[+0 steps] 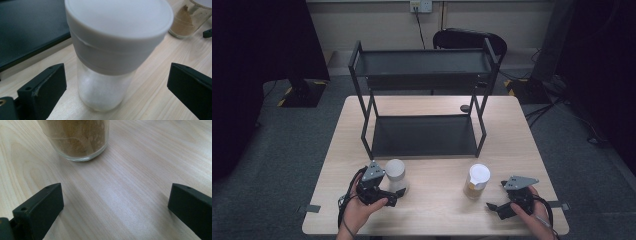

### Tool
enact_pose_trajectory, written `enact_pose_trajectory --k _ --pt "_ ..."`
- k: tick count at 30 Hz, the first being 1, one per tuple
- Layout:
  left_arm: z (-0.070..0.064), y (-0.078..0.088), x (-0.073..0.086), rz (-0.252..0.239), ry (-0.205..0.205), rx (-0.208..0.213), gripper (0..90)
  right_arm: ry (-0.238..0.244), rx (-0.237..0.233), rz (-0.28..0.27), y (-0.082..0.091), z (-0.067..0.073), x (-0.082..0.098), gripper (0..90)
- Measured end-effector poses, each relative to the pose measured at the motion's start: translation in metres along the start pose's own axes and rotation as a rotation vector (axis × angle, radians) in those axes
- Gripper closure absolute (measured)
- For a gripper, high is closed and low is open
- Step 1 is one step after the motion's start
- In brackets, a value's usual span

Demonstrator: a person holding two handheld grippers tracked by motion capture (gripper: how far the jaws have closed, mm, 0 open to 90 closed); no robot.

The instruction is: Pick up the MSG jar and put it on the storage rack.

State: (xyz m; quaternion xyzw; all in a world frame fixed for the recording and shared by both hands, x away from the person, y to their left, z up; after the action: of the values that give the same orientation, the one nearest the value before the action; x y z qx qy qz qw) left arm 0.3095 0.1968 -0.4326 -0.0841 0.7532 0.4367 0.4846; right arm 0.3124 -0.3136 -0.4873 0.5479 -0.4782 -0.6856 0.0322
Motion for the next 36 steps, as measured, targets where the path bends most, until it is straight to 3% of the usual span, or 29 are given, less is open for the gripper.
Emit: enact_pose_trajectory --k 14,29,36 --pt "0.004 -0.009 -0.01 -0.023 0.016 -0.014 3.8 0.0 0.0 0.0 0.0 0.0 0.0 0.0" --pt "0.007 -0.017 -0.013 -0.045 0.003 0.007 26.3 0.0 0.0 0.0 0.0 0.0 0.0 0.0" --pt "0.006 -0.019 -0.013 -0.055 -0.036 0.003 31.3 0.0 0.0 0.0 0.0 0.0 0.0 0.0"
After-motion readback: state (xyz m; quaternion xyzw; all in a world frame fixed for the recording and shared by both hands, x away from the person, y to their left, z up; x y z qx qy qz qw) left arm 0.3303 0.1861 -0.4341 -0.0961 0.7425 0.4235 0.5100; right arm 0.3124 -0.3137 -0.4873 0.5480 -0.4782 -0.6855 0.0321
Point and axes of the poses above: each handheld gripper's, and its own axes: y roughly backward along the jaws, x roughly out of its underside, z roughly to its left, the point moved 10 cm from there along -y, roughly forward along the jaws, and after that the axes turned 3 degrees about y, right-handed, at the moved point
